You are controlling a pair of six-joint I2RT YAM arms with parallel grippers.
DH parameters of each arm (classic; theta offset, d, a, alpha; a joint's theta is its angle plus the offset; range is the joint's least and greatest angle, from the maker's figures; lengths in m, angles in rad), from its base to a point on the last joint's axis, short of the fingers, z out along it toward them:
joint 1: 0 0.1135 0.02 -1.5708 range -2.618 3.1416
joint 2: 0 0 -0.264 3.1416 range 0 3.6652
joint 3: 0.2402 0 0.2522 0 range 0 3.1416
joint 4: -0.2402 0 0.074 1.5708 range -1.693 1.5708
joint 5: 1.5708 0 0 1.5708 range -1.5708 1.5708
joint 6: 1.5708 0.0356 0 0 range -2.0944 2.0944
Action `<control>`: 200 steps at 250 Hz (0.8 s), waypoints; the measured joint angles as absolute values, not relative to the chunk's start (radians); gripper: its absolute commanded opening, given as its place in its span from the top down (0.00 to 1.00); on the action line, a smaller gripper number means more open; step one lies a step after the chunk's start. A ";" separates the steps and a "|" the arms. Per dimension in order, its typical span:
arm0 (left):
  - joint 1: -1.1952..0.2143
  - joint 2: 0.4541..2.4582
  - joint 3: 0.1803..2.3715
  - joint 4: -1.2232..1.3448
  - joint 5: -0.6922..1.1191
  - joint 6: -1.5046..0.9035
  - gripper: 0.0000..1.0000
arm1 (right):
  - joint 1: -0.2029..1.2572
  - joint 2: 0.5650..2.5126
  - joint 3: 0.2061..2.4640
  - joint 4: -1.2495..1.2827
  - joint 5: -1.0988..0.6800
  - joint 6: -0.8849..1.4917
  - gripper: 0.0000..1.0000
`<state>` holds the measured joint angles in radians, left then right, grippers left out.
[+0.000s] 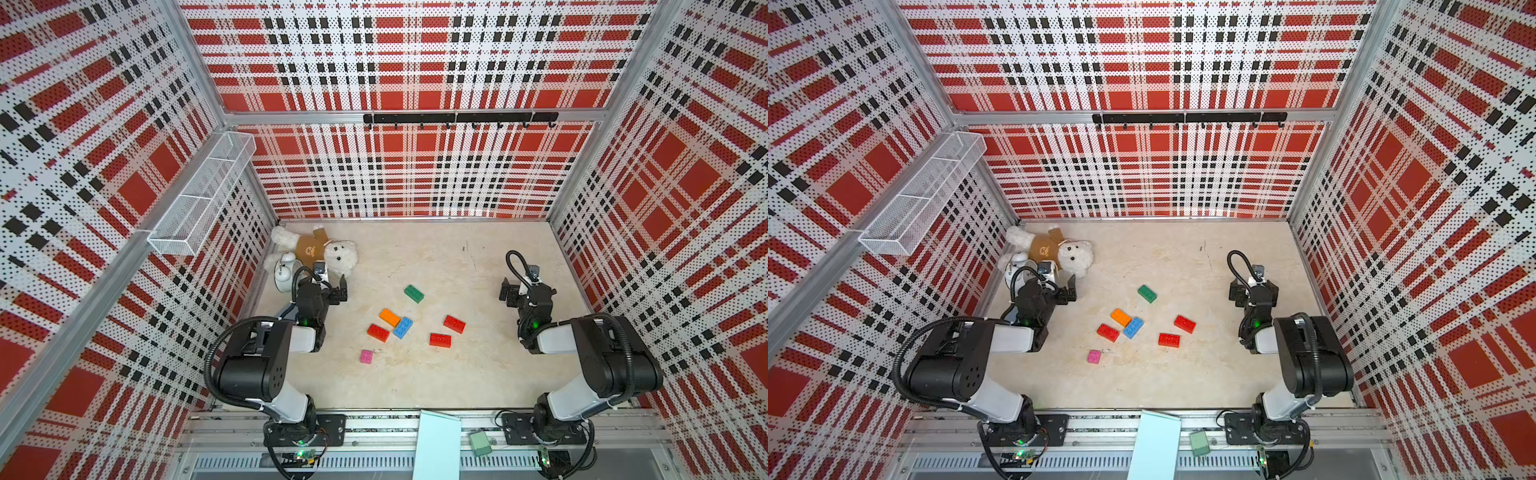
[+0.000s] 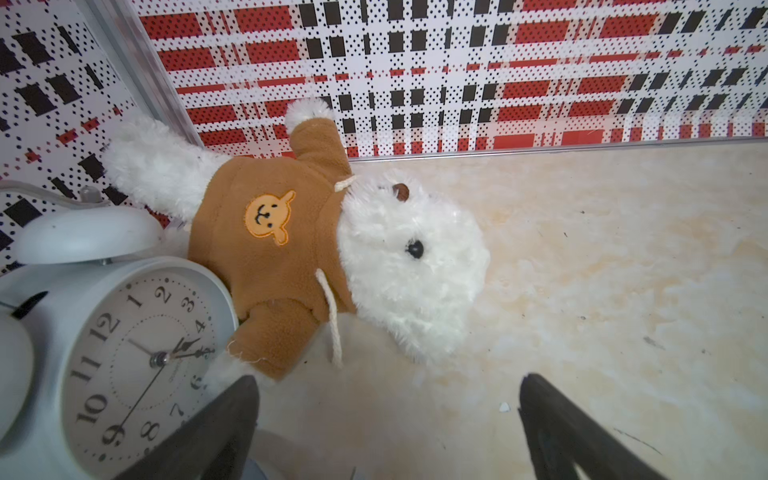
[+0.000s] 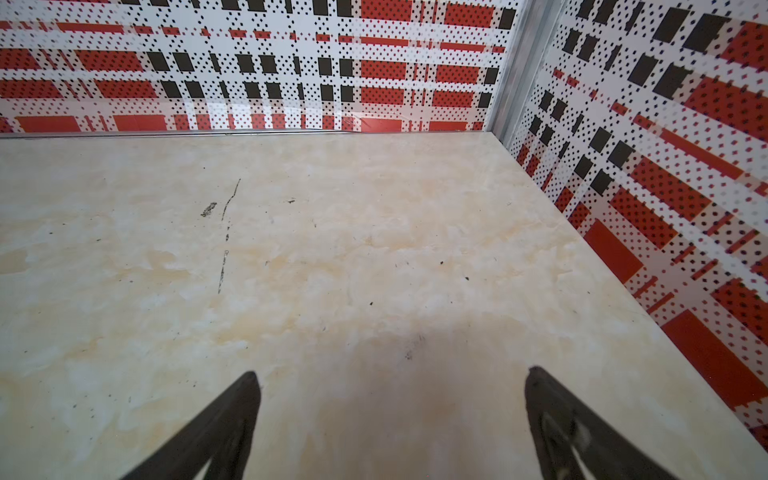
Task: Assemble a small pinwheel with lego
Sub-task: Move the lego brick at the center of the board.
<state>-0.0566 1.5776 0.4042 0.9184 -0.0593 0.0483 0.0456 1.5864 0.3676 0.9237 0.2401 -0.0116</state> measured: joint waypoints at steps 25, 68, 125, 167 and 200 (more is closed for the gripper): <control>-0.058 1.578 0.404 0.918 -0.060 0.049 0.01 | 0.046 1.586 0.368 0.924 0.240 -0.012 0.00; -0.060 1.578 0.404 0.918 -0.062 0.050 0.01 | 0.046 1.586 0.368 0.924 0.240 -0.012 0.00; -0.075 1.578 0.404 0.918 -0.084 0.054 0.01 | 0.046 1.586 0.368 0.924 0.240 -0.012 0.00; -0.080 1.578 0.404 0.919 -0.096 0.057 0.01 | 0.046 1.586 0.368 0.924 0.240 -0.012 0.01; -0.080 1.578 0.404 0.919 -0.102 0.058 0.01 | 0.046 1.586 0.368 0.924 0.240 -0.012 0.00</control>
